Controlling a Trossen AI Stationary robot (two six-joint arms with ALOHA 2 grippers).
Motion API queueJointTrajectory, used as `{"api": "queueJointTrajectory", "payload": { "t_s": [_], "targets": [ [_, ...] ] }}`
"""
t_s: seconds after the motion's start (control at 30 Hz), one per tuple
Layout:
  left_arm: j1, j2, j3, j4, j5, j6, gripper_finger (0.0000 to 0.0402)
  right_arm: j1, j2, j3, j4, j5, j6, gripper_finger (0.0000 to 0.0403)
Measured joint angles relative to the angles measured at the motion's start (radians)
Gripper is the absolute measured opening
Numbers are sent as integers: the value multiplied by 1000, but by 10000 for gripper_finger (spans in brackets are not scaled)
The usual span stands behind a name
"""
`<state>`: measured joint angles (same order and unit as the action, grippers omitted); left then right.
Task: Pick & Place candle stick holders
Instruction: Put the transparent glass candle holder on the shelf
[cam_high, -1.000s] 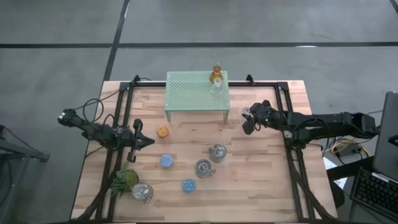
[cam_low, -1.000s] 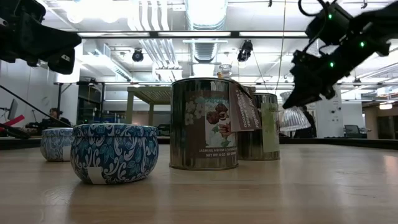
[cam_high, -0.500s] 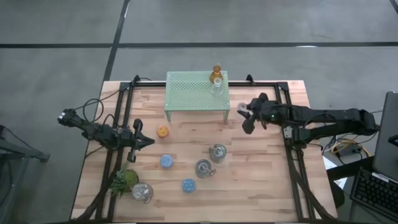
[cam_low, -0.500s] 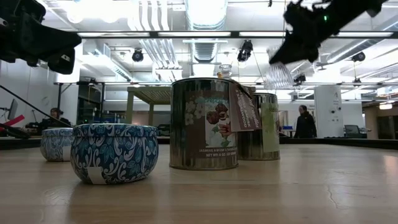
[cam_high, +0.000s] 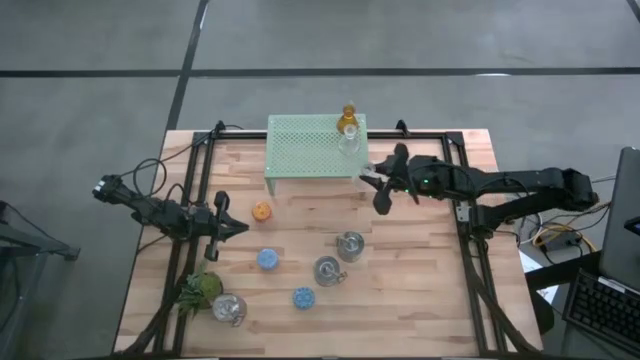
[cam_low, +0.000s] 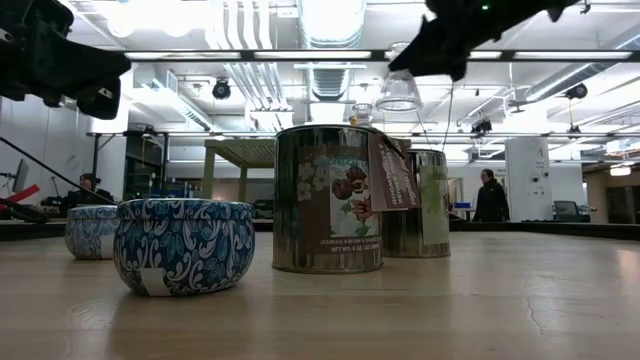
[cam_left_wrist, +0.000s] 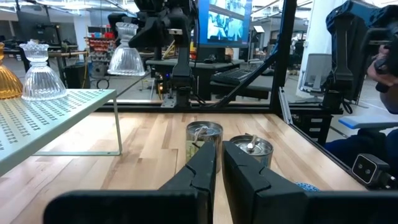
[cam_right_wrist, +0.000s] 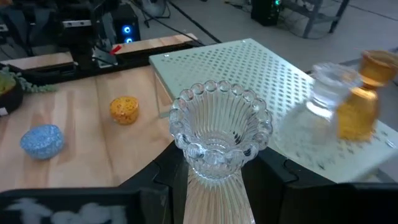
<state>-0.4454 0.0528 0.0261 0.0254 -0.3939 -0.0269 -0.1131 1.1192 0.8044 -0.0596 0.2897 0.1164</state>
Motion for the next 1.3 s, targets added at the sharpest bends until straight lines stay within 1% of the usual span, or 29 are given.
{"api": "queueJointTrajectory", "payload": {
  "t_s": [0.23, 0.37, 0.5, 0.7, 0.87, 1.07, 1.3],
  "targets": [
    [0, 0, 0, 0, 0, 0, 30, -38, 133, 56, 70, -9, -62, 113],
    [0, 0, 0, 0, 0, 0, 30, -82, 186, 89, 76, -51, -65, 115],
    [0, 0, 0, -1, 0, 0, 30, -121, 225, 110, 73, -60, -65, 114],
    [0, 0, 0, -1, 0, 0, 30, -169, 257, 112, 82, -90, -63, 116],
    [0, 0, 0, -2, 0, 0, 30, -198, 266, 112, 98, -92, -60, 114],
    [0, 0, 0, -2, 0, 0, 30, -212, 266, 111, 103, -102, -59, 120],
    [0, 0, 0, -2, 0, 0, 30, -222, 278, 110, 111, -107, -52, 117]
  ]
}}
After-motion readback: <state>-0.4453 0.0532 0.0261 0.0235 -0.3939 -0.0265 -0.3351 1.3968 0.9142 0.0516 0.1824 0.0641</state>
